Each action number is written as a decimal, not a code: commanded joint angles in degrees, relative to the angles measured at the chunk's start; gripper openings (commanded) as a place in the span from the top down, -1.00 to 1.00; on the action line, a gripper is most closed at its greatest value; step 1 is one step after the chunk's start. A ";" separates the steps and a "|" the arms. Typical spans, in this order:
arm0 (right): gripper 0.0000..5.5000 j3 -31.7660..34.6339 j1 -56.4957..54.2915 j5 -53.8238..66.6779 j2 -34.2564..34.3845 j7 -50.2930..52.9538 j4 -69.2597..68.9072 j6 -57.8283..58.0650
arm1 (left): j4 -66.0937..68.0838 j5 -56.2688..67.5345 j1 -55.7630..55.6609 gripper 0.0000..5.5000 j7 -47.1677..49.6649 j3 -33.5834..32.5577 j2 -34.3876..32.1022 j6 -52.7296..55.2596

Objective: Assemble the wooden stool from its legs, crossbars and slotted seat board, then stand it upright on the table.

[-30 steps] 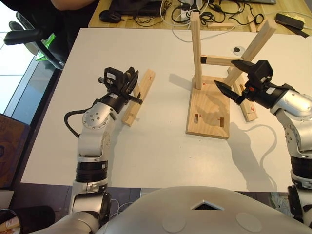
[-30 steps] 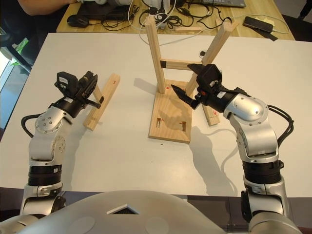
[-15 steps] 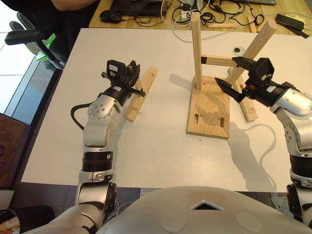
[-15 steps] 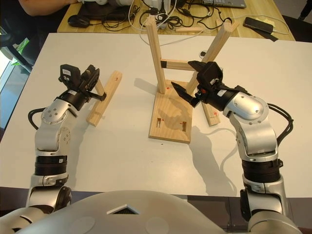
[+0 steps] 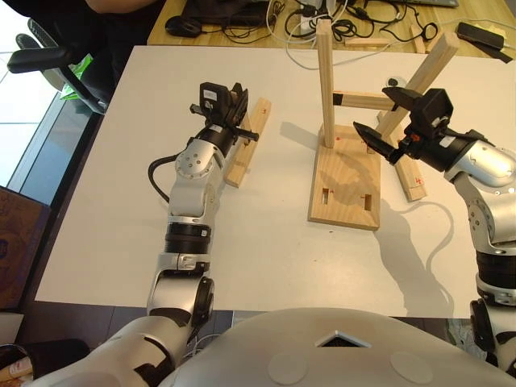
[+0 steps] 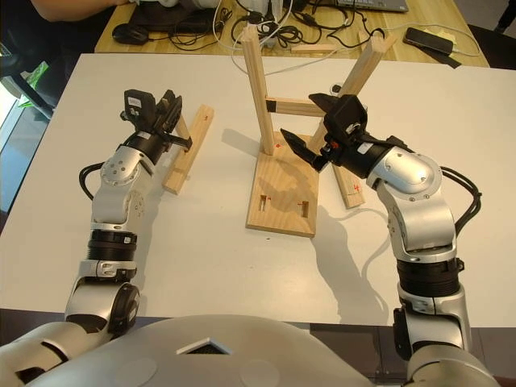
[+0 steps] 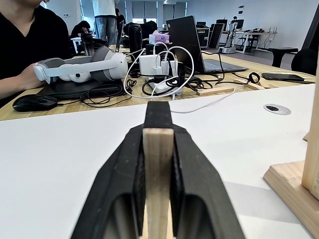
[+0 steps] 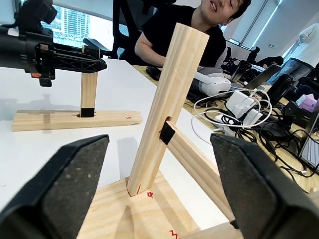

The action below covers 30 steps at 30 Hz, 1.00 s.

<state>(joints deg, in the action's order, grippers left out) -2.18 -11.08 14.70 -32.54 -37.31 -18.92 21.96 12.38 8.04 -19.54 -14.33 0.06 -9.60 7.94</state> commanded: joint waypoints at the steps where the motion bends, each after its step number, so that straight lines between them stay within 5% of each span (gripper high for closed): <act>1: -0.37 -0.23 -0.29 -0.15 -0.41 -0.72 -0.19 0.35 | 3.33 -3.06 1.04 0.85 0.61 1.89 0.25 0.22; 21: -0.37 -0.66 0.13 -0.84 -0.34 -1.50 0.02 0.05 | -6.84 -6.90 6.39 0.85 7.17 2.54 3.47 3.69; 30: -0.37 -1.27 -0.70 -0.81 0.03 -1.67 0.46 -0.16 | 11.34 -8.17 -0.43 0.85 12.29 2.33 9.14 -5.62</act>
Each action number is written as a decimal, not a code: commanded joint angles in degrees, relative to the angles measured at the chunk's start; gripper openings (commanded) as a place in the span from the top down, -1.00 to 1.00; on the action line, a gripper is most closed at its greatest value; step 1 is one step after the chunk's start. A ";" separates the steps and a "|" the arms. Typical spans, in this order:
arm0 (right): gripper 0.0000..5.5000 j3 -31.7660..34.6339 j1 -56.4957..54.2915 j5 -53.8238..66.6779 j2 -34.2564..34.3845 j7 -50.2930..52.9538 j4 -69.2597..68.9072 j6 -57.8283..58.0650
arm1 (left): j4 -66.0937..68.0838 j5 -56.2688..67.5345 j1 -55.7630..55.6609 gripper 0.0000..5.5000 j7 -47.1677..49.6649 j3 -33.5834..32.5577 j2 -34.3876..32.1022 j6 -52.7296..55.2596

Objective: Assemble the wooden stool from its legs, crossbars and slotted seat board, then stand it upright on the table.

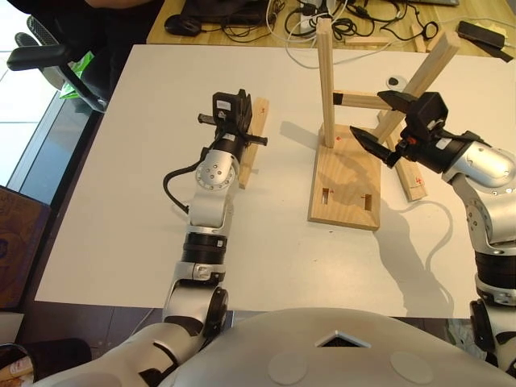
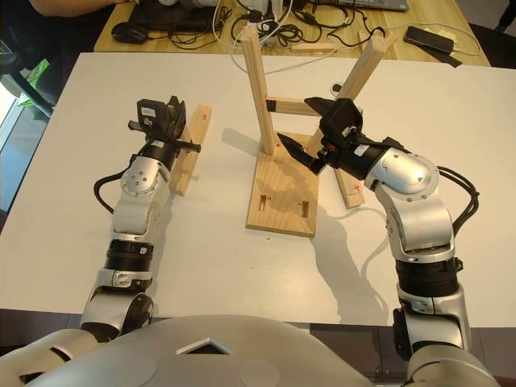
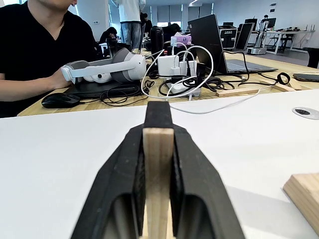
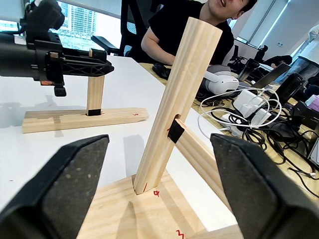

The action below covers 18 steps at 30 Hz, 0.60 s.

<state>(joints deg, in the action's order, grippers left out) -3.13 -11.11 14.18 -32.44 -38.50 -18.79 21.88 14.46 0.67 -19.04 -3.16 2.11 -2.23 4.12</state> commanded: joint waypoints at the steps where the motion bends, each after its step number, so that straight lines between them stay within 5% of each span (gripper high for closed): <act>1: -0.37 -0.10 -0.64 -0.18 -0.25 -0.57 0.30 -0.02 | 11.13 -1.17 -1.53 0.85 1.23 0.46 1.87 -3.19; 18: -0.37 -0.77 -0.41 -0.85 0.39 -0.19 -0.20 -0.26 | 18.32 -1.56 -2.92 0.85 -0.59 -0.16 2.15 -3.00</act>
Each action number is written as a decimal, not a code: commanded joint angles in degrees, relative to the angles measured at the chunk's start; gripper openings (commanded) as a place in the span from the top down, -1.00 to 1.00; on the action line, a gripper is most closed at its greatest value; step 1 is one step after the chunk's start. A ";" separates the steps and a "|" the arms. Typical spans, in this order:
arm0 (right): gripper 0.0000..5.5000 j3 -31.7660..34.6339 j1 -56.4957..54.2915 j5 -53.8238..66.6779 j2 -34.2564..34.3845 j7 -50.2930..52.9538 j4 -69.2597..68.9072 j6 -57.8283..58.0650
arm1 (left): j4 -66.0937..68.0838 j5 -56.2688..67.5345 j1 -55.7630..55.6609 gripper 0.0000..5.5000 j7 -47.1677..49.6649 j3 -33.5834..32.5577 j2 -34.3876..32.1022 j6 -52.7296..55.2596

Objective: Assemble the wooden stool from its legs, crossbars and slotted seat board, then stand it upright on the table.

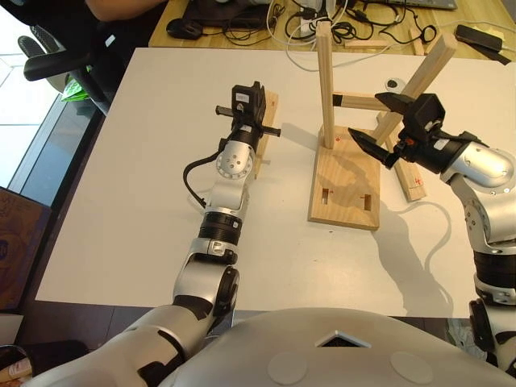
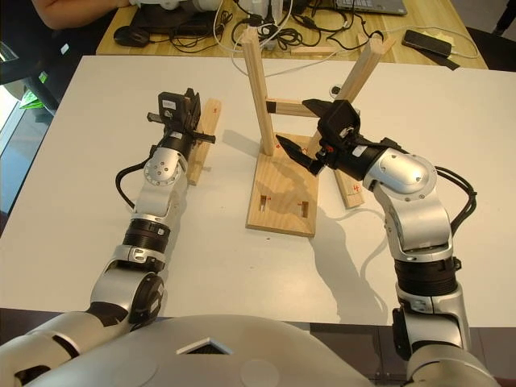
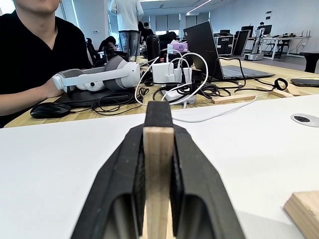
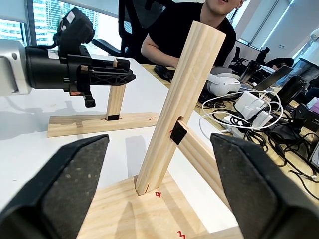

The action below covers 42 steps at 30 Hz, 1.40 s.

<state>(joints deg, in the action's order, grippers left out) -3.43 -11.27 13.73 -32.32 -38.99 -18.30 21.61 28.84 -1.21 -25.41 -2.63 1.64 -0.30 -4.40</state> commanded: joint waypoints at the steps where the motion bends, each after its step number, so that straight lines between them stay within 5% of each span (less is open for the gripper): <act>1: -0.37 -0.54 -0.16 -0.38 0.37 0.30 -0.74 0.05 | 3.91 0.21 3.45 0.85 -1.12 0.37 0.18 5.58; 9: -0.37 0.65 2.07 3.83 7.78 6.23 -1.98 4.28 | -2.07 2.57 3.04 0.85 -1.58 -0.97 1.08 3.42; 20: -0.52 3.58 7.27 8.38 20.88 17.30 2.87 5.93 | -12.79 0.35 -2.48 0.13 0.35 -0.74 -0.65 9.21; 29: -0.52 4.07 7.35 9.30 22.04 17.63 4.49 7.18 | -5.66 3.58 -25.10 0.11 -2.44 -4.38 -4.42 17.15; 38: -0.52 3.28 6.44 8.99 22.40 17.75 4.69 7.63 | 15.75 3.28 -9.78 0.11 -4.11 -2.41 0.06 19.22; 42: -0.52 3.50 5.97 8.74 22.46 17.69 5.68 7.08 | 11.07 5.54 -10.49 0.11 -4.25 -3.33 2.26 20.12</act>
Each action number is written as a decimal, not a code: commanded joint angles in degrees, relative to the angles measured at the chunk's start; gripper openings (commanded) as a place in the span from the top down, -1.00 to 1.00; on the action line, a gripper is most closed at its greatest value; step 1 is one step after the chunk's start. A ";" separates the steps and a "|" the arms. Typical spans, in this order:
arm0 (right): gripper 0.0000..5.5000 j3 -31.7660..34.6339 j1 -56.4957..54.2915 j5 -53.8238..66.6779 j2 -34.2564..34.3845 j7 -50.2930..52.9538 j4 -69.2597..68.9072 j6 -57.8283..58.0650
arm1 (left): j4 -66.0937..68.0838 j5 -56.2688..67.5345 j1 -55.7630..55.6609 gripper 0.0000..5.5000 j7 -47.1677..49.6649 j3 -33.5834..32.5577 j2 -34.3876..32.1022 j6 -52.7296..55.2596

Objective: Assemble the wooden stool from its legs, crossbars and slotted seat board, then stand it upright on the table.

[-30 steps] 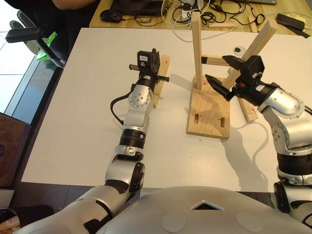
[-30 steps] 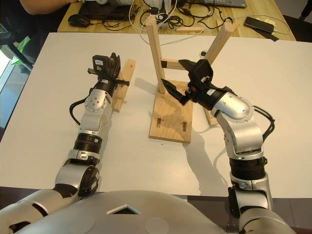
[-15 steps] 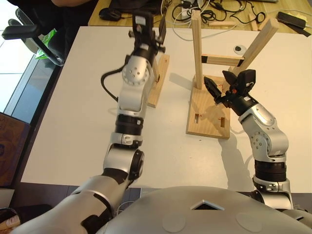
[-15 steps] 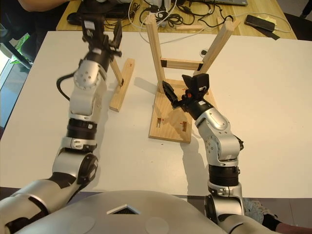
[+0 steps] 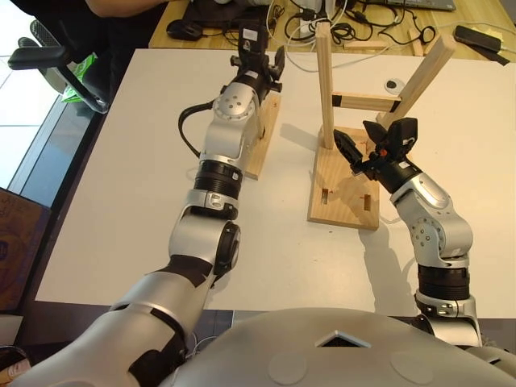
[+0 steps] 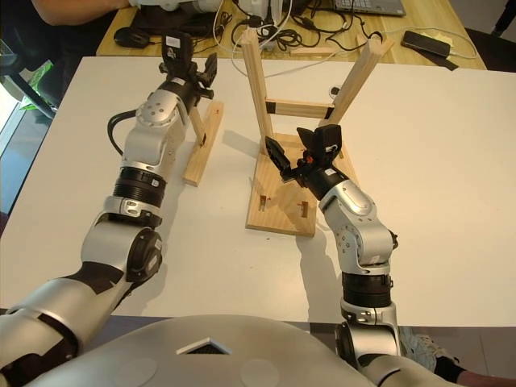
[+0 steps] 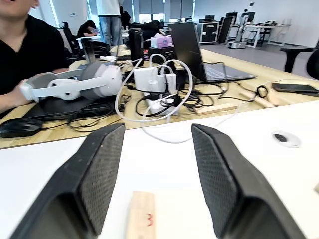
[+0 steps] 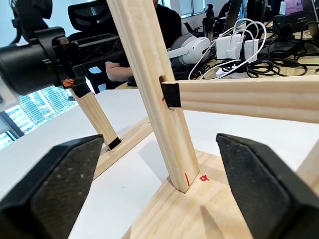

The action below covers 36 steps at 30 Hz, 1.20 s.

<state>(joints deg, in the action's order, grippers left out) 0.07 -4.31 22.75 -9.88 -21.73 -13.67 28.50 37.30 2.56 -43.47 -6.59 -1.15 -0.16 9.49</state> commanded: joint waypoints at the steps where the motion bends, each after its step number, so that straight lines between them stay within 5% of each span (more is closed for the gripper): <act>1: -0.52 0.05 -1.04 -0.34 0.05 0.46 1.19 0.08 | 1.14 2.17 6.70 0.11 -0.18 -0.62 2.33 6.59; 15: -0.52 0.74 -0.89 0.08 0.04 0.54 1.44 0.10 | -21.92 4.52 -5.97 0.11 2.43 -5.58 -5.70 15.63; 20: -0.52 0.70 -0.75 0.23 0.27 0.96 1.04 0.47 | -8.57 -2.21 -8.62 0.11 -9.70 1.68 -17.30 12.30; 26: -0.52 0.70 -1.02 0.01 0.75 1.63 1.59 -0.04 | 18.66 -13.19 -17.76 -0.23 -33.41 16.38 -22.14 -0.62; 32: -0.52 0.50 -1.91 -0.23 1.01 1.64 2.48 -0.31 | 36.04 -19.30 -24.36 -0.53 -32.38 19.55 -17.97 -6.87; 36: -0.52 0.00 -2.71 -0.53 1.17 1.42 3.13 -0.55 | 40.07 -21.58 -24.58 -0.53 -25.99 19.14 -17.47 -5.52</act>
<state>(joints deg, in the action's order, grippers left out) 0.45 -5.86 22.64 -9.01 -20.47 -11.07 28.18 75.75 -17.49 -67.32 -35.60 18.08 -17.35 3.11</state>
